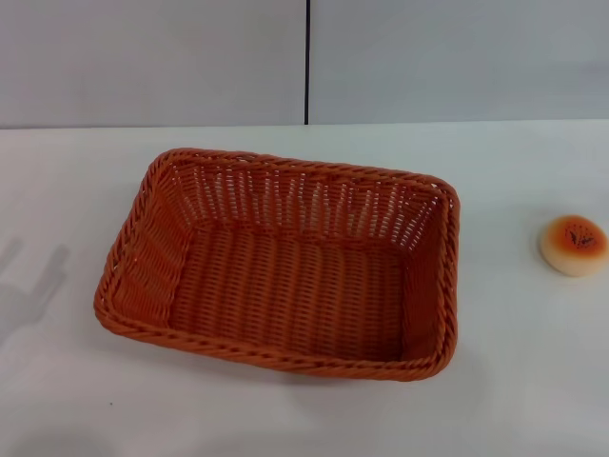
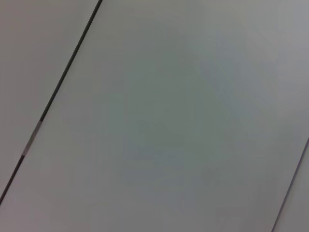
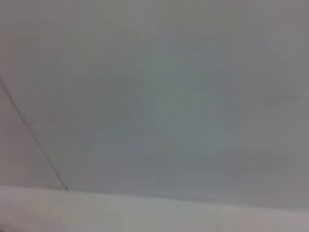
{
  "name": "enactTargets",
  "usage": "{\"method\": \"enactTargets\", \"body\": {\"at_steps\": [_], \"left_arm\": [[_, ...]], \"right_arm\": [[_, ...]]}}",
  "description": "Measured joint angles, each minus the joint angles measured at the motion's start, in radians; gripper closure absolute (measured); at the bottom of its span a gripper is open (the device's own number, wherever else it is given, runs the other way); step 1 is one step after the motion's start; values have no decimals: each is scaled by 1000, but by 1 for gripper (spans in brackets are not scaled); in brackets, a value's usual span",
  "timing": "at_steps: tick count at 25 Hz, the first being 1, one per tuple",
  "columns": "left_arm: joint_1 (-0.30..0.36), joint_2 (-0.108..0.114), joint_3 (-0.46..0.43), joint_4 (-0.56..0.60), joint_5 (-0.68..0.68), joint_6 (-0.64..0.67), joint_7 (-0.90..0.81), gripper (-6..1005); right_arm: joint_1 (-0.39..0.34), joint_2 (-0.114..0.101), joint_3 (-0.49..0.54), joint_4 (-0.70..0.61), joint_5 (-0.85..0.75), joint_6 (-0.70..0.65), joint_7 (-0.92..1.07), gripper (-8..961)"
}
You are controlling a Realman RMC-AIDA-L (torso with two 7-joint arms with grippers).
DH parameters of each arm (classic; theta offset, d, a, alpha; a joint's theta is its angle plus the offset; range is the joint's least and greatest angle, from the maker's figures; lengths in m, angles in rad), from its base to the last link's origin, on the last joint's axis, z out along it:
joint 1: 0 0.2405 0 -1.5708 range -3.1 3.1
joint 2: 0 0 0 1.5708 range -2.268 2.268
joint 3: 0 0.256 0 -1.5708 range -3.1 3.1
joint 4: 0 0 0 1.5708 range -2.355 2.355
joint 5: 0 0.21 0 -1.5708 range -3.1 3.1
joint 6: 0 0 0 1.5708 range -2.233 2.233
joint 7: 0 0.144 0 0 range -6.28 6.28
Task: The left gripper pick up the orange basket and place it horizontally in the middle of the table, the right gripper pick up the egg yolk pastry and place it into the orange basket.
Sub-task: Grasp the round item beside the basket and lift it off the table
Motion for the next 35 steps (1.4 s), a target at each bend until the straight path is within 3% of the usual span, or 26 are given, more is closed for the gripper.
{"method": "enactTargets", "body": {"at_steps": [4,9,13,22,30,35], "left_arm": [[-25,-2,-6,-37,-3,1,28,313],[-31,0,-5,-44,-3,44,39,318],[-25,0,-6,-49,-4,74,59,322],[-9,2,-7,-50,-4,82,60,343],[-2,1,-8,-52,-7,91,50,345],[0,0,-8,-53,-7,94,49,346]], "right_arm": [[54,-16,-4,-99,-147,-112,177,455],[92,-5,-13,-77,-177,-185,268,456],[107,13,-14,31,-217,-160,286,457],[113,12,-14,184,-310,-66,306,459],[147,-13,-35,311,-320,-3,273,461],[169,-12,-90,369,-321,46,245,462]]}}
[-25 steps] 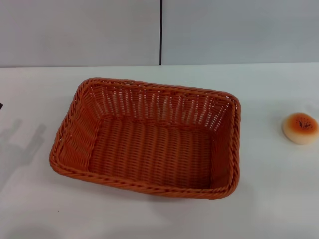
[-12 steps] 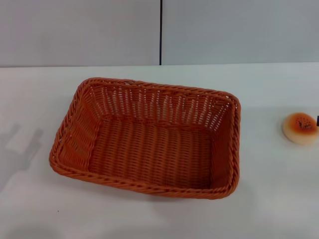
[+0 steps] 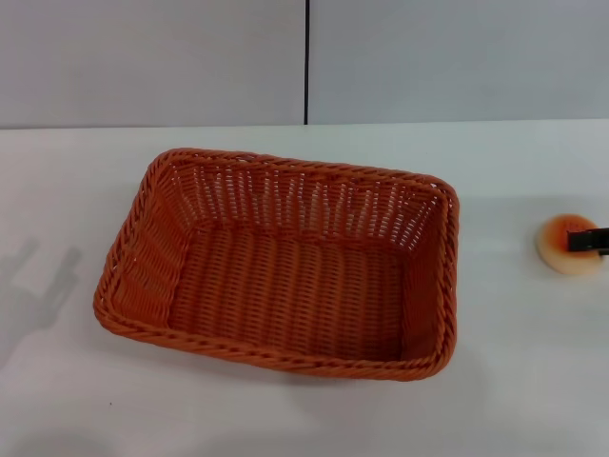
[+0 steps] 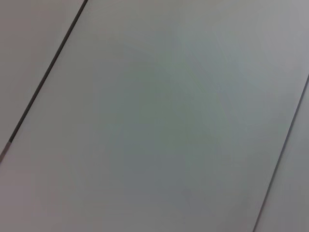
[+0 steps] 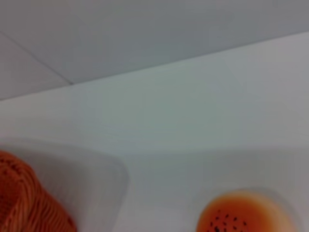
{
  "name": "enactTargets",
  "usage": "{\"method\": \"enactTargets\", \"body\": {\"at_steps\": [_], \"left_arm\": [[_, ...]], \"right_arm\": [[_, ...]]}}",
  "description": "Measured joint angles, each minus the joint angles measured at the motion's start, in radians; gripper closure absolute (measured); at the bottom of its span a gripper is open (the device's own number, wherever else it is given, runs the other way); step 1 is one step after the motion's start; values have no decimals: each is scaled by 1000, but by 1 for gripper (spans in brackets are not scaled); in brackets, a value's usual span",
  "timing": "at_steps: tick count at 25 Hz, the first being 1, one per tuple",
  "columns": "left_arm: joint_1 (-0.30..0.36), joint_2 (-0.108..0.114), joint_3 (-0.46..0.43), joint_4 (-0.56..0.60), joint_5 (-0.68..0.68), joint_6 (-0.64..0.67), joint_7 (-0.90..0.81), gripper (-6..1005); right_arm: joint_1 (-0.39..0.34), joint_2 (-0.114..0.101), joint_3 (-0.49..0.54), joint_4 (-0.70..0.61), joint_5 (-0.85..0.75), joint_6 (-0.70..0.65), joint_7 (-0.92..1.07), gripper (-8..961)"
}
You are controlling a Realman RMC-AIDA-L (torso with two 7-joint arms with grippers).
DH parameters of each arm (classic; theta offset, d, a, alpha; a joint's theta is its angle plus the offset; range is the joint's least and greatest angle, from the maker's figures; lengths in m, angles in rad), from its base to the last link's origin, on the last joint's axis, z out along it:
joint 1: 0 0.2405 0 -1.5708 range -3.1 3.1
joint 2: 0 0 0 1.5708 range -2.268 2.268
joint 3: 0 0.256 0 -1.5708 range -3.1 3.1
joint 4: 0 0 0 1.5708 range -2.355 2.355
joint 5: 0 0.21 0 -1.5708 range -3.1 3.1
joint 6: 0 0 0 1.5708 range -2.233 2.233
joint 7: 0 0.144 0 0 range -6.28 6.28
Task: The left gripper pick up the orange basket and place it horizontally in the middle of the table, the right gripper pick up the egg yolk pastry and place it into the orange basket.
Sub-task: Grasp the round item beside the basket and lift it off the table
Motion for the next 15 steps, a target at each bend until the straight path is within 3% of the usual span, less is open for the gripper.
{"method": "enactTargets", "body": {"at_steps": [5,13,15], "left_arm": [[-2,0,0,-2,0,10,-5,346],[6,1,-10,-13,-2,12,-5,348],[8,1,-10,-13,-2,12,-5,348]], "right_arm": [[40,-15,-21,85,-21,18,19,463],[39,-9,-26,69,-28,24,11,465],[39,-9,-26,68,-28,21,11,549]]}}
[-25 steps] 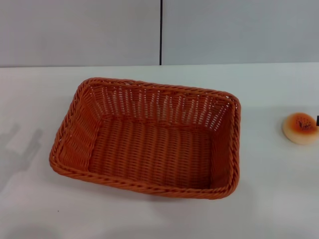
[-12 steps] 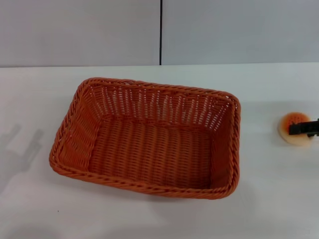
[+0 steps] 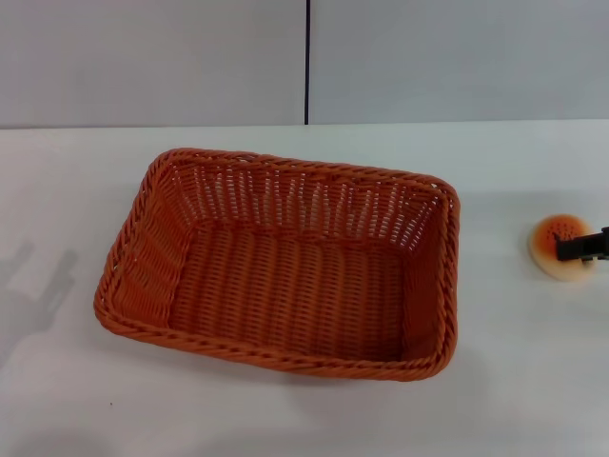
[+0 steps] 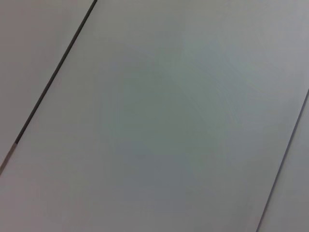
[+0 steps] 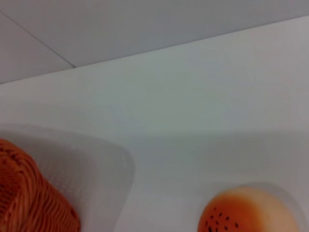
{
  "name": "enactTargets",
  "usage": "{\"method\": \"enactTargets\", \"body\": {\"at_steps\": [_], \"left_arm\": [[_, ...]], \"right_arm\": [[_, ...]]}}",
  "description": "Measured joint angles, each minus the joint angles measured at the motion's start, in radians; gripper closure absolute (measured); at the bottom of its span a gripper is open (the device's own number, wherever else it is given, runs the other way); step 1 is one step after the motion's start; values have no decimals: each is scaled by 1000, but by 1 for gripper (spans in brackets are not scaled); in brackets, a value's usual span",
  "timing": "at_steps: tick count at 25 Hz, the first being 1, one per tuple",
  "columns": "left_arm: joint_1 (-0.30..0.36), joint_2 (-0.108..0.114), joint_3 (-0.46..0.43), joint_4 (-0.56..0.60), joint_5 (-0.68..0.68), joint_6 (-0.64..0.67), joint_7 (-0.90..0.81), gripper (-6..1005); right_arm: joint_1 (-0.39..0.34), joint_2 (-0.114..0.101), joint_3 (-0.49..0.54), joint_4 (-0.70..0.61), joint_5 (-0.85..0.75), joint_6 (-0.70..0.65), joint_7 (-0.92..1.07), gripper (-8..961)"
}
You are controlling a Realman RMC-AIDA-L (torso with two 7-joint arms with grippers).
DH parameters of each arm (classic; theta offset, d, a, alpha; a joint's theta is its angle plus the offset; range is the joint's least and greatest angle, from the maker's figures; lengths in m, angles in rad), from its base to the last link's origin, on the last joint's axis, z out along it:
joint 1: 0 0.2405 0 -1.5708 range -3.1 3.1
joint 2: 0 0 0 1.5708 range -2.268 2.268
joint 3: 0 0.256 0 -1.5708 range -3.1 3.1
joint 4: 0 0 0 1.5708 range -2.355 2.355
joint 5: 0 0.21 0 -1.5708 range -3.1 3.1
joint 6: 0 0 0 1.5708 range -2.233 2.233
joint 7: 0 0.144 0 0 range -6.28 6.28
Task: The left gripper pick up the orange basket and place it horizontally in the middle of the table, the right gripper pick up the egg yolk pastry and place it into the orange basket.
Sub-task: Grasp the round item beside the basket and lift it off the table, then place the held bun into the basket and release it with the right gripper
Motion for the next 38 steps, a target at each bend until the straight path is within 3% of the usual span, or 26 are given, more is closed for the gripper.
{"method": "enactTargets", "body": {"at_steps": [3,9,15,20,24,29,38], "left_arm": [[1,1,0,0,0,0,0,349],[7,2,-7,0,0,4,0,350],[9,2,-17,0,1,9,-3,351],[6,2,-38,2,1,30,-22,351],[6,-2,-48,0,1,33,-14,351],[-1,-2,-50,0,1,28,-15,351],[-14,-5,-51,-25,1,9,23,351]], "right_arm": [[-2,1,1,-15,1,-18,2,676],[-20,20,9,-192,25,-119,41,799],[-31,27,4,-397,163,-212,83,856],[-9,27,-32,-449,361,-287,87,891],[16,24,-173,-388,513,-291,59,903],[86,35,-329,-225,542,-254,-10,915],[174,35,-366,95,580,-98,-270,922]]}}
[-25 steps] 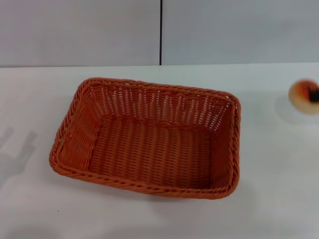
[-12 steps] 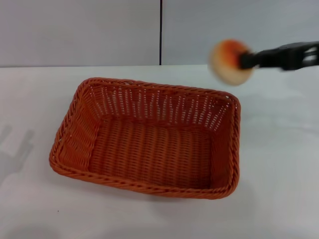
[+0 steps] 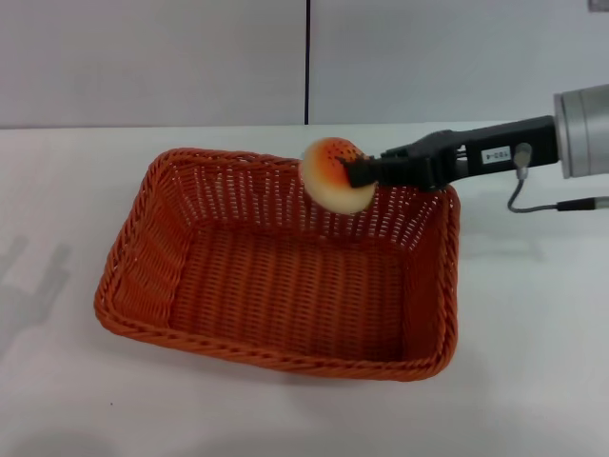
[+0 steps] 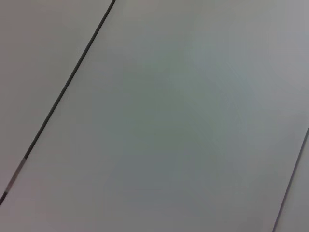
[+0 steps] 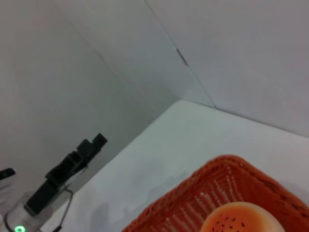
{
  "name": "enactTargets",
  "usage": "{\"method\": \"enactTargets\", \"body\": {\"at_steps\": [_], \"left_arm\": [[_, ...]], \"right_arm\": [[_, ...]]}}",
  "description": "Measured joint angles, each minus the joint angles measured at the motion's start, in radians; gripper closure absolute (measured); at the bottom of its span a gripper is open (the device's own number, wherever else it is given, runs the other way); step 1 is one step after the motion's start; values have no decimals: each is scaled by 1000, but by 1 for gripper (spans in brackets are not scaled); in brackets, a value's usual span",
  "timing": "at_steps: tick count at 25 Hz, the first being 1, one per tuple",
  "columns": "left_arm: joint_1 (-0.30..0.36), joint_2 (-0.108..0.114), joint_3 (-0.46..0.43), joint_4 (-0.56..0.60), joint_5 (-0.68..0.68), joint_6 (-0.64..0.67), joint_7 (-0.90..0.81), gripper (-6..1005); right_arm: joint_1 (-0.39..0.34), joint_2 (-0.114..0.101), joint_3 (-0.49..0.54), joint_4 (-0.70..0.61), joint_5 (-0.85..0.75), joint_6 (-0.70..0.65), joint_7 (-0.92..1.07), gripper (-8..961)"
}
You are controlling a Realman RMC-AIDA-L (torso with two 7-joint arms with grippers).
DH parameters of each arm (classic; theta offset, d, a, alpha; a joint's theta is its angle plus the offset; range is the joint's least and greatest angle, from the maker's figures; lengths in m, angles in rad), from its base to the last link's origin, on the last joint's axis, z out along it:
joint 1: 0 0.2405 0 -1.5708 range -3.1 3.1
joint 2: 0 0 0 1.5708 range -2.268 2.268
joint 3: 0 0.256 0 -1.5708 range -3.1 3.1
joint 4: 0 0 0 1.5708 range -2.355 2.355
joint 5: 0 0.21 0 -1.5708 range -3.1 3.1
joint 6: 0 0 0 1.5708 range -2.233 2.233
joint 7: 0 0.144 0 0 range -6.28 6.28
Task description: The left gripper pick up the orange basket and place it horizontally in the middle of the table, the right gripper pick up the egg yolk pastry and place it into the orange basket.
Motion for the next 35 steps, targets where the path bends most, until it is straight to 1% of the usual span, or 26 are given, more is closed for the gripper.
{"method": "enactTargets", "body": {"at_steps": [1,6,9,11,14,16,18,21,22,26,30,35], "left_arm": [[-1,0,0,-1,0,0,3,351],[-2,-1,0,-7,0,-5,7,351],[-3,1,0,-13,0,-6,18,351],[-3,0,0,-14,0,-7,32,351],[-6,-1,-11,-27,-1,-14,44,351],[-9,-2,-30,-38,-1,-10,61,351],[-9,-2,-45,-41,-2,-2,78,351],[-9,0,-53,-40,-2,7,93,351],[-8,0,-58,-39,-2,10,95,351],[-6,0,-78,-41,-1,17,130,351],[-12,1,-77,-42,2,13,193,351],[-12,2,-81,-42,-2,9,199,351]], "right_arm": [[0,0,0,0,0,0,0,910],[3,1,0,89,100,7,-152,852],[2,2,0,102,134,8,-213,746],[-6,2,0,87,167,-8,-253,676],[-54,3,10,28,257,-37,-345,451],[-102,3,14,1,343,-42,-441,436],[-154,3,16,4,465,-38,-564,420],[-214,4,29,44,621,-30,-709,397],[-232,5,36,75,678,-29,-765,389],[-252,4,41,216,834,-28,-947,366],[-259,4,42,300,868,-26,-1082,366],[-249,5,41,396,952,-24,-1186,366]]}}
